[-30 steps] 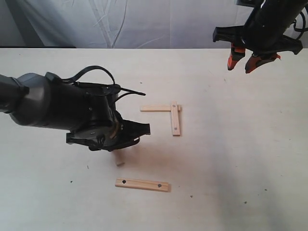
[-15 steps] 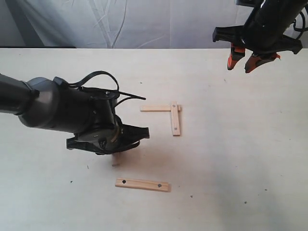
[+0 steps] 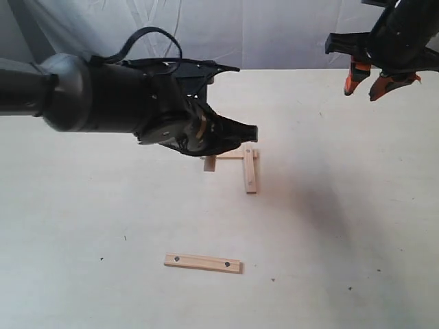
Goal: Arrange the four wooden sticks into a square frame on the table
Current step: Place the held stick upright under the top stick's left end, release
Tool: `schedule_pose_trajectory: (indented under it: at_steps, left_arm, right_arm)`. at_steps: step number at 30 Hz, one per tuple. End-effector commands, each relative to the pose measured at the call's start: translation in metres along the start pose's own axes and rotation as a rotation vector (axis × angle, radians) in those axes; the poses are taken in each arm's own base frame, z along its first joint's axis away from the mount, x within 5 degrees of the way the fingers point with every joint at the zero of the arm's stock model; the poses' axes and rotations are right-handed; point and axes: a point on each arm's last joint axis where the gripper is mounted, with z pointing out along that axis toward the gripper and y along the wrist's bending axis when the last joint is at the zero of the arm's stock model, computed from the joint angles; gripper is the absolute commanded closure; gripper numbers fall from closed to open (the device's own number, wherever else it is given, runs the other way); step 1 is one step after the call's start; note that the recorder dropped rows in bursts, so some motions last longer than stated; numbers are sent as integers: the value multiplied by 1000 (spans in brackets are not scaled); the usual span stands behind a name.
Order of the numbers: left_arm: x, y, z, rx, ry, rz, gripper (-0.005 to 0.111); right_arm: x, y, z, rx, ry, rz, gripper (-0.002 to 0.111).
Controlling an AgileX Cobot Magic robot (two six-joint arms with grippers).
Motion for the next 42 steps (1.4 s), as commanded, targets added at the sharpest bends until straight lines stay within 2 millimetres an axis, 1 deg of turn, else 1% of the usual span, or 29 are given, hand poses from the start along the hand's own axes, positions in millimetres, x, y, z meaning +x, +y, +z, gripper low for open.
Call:
schedule_pose_trajectory:
  at_steps: [1, 5, 10, 20, 25, 35, 37, 40, 42]
  left_arm:
    - [-2, -5, 24, -18, 30, -9, 107]
    - [3, -1, 41, -34, 56, -24, 107]
    - [9, 2, 48, -57, 85, -26, 107]
    - [10, 3, 50, -70, 90, -18, 107]
    - [18, 6, 61, -86, 120, -21, 107]
    - [17, 4, 60, -70, 111, -22, 106]
    - [16, 4, 60, -67, 109, -22, 102]
    - [15, 3, 59, -61, 104, -23, 90]
    - [12, 2, 54, -53, 93, -26, 80]
  right_arm:
    - [-3, -14, -4, 14, -2, 8, 66]
    - [-5, -13, -3, 2, -18, 6, 66]
    - [-6, -12, -3, -5, -31, -3, 66]
    - [-5, -11, -3, -21, -25, -5, 66]
    - [-4, -11, -3, -20, -11, -5, 66]
    - [-4, -11, -3, -20, -13, -8, 66]
    - [-4, -11, -3, -20, -13, -8, 66]
    - [-5, -11, -3, -21, -19, -8, 66]
    - [-6, -11, -3, -26, -34, -6, 66]
